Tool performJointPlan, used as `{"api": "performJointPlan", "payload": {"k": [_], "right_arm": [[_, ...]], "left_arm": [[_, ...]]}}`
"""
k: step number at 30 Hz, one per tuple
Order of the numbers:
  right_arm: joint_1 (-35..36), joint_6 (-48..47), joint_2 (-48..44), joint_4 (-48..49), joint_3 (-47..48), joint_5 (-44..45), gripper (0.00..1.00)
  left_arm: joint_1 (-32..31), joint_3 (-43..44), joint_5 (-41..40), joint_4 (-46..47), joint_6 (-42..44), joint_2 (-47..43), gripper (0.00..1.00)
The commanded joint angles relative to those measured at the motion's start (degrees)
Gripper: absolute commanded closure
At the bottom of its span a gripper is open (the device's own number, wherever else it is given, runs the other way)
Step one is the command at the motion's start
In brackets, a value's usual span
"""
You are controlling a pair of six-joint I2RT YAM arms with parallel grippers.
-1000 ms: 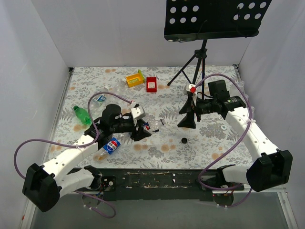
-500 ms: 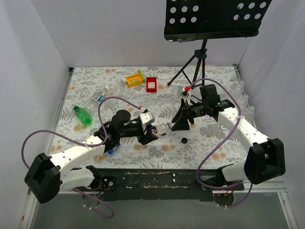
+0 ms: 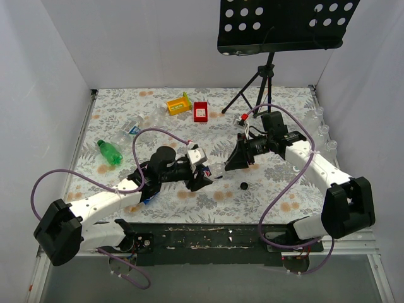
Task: Unscrew the bottle caps
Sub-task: Place the plastic bottle at the center of the board.
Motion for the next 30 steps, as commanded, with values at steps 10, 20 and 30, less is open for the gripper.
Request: {"api": "performJointPlan", "payload": {"k": [10, 20, 30], "right_arm": [[-1.18, -15.09, -1.89, -13.35, 7.63, 4.09, 0.99], [-14.44, -32.86, -1.11, -40.42, 24.41, 29.13, 0.99], [-23.51, -30.58, 0.91, -36.58, 25.12, 51.03, 0.99]], "left_arm": [[-0.25, -2.51, -8.90, 4.68, -2.42, -7.69, 0.02], [0.02, -1.64, -19.99, -11.21, 6.45, -18.34, 0.02], [0.02, -7.27, -19.20, -7.36, 7.60, -20.62, 0.02]]}}
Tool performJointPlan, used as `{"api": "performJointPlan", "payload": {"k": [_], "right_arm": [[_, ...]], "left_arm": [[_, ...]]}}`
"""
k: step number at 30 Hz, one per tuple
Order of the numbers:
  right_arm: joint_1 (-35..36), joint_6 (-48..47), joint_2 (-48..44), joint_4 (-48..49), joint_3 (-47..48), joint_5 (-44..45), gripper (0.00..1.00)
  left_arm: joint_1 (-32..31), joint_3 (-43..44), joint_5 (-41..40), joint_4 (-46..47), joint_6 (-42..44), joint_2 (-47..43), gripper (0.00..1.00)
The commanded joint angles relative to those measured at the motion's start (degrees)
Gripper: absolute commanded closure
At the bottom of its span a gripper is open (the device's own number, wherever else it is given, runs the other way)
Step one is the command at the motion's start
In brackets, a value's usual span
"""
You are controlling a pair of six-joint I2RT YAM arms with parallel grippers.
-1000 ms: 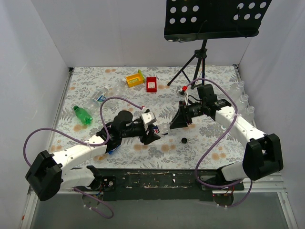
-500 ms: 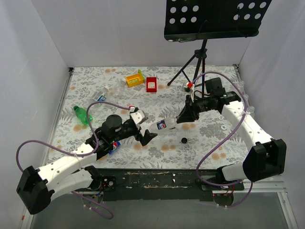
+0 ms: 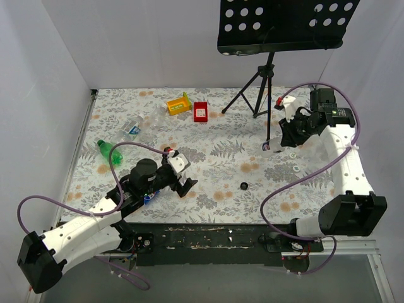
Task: Unscrew the bottle caps
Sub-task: Place the plastic bottle at the center of the board.
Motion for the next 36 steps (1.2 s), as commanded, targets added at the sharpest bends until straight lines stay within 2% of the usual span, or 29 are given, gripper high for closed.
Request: {"api": "performJointPlan", "payload": {"k": [1, 4, 12, 19, 23, 32, 36], "right_arm": [[-2.35, 0.04, 3.34, -0.66, 1.61, 10.55, 0.99], [-3.41, -0.13, 6.41, 0.04, 3.01, 14.33, 0.98], [-3.33, -1.10, 17.14, -1.10, 11.18, 16.28, 0.91], [-0.95, -1.54, 21.10, -2.07, 11.28, 16.90, 0.80], [-0.60, -1.10, 22.50, -2.16, 12.51, 16.89, 0.70], [-0.60, -0.14, 23.74, -1.37, 15.06, 16.99, 0.38], [-0.60, 0.57, 22.51, -0.84, 16.02, 16.28, 0.32]], "left_arm": [[0.21, -1.13, -0.78, 0.82, 1.46, -1.63, 0.02], [0.21, -1.65, -0.42, 0.82, 1.46, -2.42, 0.02], [0.21, -1.48, 0.37, 0.47, 1.37, -1.90, 0.02], [0.21, -1.65, 0.89, 0.73, 1.37, -1.37, 0.02], [0.21, -1.57, 1.25, 0.64, 1.37, -0.93, 0.02], [0.21, -1.65, 1.25, 0.64, 1.37, -1.11, 0.02], [0.21, -1.65, 1.34, 0.64, 1.46, -1.02, 0.02]]}}
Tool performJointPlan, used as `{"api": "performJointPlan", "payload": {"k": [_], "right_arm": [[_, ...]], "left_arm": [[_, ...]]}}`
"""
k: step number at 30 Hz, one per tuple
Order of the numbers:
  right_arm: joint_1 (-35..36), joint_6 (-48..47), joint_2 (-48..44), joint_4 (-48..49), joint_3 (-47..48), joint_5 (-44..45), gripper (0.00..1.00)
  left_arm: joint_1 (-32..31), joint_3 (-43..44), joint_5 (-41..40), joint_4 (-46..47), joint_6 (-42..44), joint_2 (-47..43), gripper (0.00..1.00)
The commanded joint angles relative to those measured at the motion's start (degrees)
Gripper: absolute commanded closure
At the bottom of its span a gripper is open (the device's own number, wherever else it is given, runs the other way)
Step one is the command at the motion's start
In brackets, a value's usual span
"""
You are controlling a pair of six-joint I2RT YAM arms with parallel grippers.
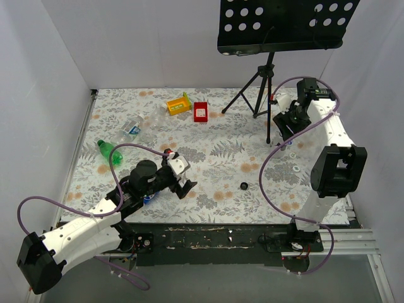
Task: Unscrew the bottle caps
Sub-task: Place the plastic bottle at the center of the board, then move the bottle cap to the center of the board.
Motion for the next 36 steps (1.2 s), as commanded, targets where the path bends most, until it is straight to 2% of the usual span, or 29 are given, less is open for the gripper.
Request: {"api": "performJointPlan", "payload": {"k": [1, 8, 12, 15, 19, 21, 22, 25, 27, 32, 36], "right_arm": [[0.05, 1.20, -2.06, 0.06, 4.09, -1.14, 0.31], [-0.03, 2.87, -9.34, 0.76, 4.18, -2.81, 0.28], [0.05, 1.56, -14.88, 1.20, 1.03, -2.81, 0.28], [0.05, 0.15, -19.71, 1.73, -1.61, -6.58, 0.28], [0.05, -5.10, -26.48, 3.04, -7.40, -20.87, 0.29], [-0.03, -9.32, -31.13, 6.02, -14.76, -32.45, 0.29], [0.05, -14.91, -33.33, 6.12, -19.59, -38.87, 0.29], [5.22, -24.87, -38.09, 7.71, -32.17, -46.40, 0.25], [8.92, -27.36, -36.96, 8.83, -36.40, -43.87, 0.27], [15.60, -29.37, -34.86, 22.19, -47.83, -30.08, 0.33], [20.78, -32.98, -30.55, 26.59, -51.97, -25.15, 0.44]], "left_arm": [[0.21, -0.06, 0.61, 0.73, 0.80, -0.47, 0.02], [0.21, -0.15, 0.18, 0.90, 0.80, -1.44, 0.02], [0.21, -0.32, -0.88, 0.91, 0.54, -2.23, 0.02], [0.21, -0.32, -2.11, 0.91, 0.10, -2.76, 0.02], [0.48, -0.32, -3.95, 0.91, -1.04, -3.37, 0.02], [0.83, -0.15, -5.00, 0.91, -1.66, -3.55, 0.02], [0.91, -0.23, -5.53, 0.91, -1.83, -3.55, 0.02], [1.44, -0.06, -6.59, 0.91, -2.28, -3.64, 0.02], [1.62, -0.15, -6.94, 0.91, -2.45, -3.72, 0.02], [1.88, -0.41, -7.38, 0.91, -2.45, -3.55, 0.02], [2.06, -0.41, -7.38, 0.91, -2.19, -3.20, 0.02]]}}
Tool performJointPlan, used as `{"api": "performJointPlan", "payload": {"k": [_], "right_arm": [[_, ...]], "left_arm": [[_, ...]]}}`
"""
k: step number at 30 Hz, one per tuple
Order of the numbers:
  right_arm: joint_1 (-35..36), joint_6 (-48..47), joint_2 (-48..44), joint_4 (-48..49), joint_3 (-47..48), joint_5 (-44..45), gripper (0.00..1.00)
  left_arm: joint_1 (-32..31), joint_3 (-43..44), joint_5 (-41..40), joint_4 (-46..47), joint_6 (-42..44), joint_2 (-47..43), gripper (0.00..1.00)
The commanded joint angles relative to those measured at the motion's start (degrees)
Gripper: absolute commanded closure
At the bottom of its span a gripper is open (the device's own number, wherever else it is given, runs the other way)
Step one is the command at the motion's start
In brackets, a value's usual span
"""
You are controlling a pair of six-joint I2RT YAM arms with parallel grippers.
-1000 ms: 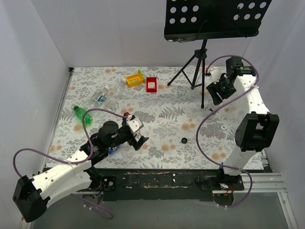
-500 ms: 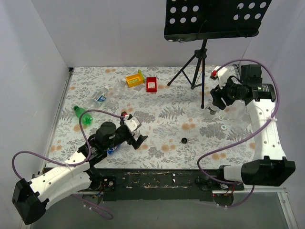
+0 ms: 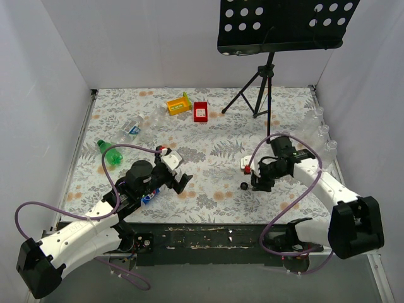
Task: Unscrew the bottle caps
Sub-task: Move the bottle cap to the center of the board.
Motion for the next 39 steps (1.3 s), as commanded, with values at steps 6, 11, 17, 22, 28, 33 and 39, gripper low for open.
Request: {"api": "performJointPlan", "payload": {"k": [6, 11, 17, 22, 28, 33, 39], "right_arm": [[9.43, -5.64, 9.70, 10.68, -0.85, 9.26, 0.57], [11.98, -6.17, 12.26, 11.38, -1.90, 11.81, 0.59], [13.04, -4.07, 15.07, 11.99, -1.47, 14.27, 0.81], [10.59, -1.08, 14.29, 12.52, -0.68, 18.58, 0.99], [-1.97, -2.47, 11.47, 11.38, 0.03, 21.39, 0.99], [-9.80, -5.55, 10.94, 12.78, -1.20, 24.55, 0.99], [-13.85, -3.97, 13.84, 15.59, 0.82, 26.40, 0.91]], "left_arm": [[0.55, -0.24, -0.98, 0.91, 0.22, -0.24, 0.02], [0.64, -0.32, -0.98, 0.91, 0.31, -0.51, 0.02], [0.64, -0.23, -0.45, 0.91, 0.39, -0.42, 0.02], [0.64, -0.32, -0.45, 0.91, 0.31, -0.86, 0.02], [0.55, -0.24, 0.16, 0.91, 0.22, -1.04, 0.02], [0.64, -0.06, 0.86, 0.91, 0.13, -0.69, 0.02], [0.64, -0.15, 0.87, 0.91, 0.04, -1.03, 0.02]]}}
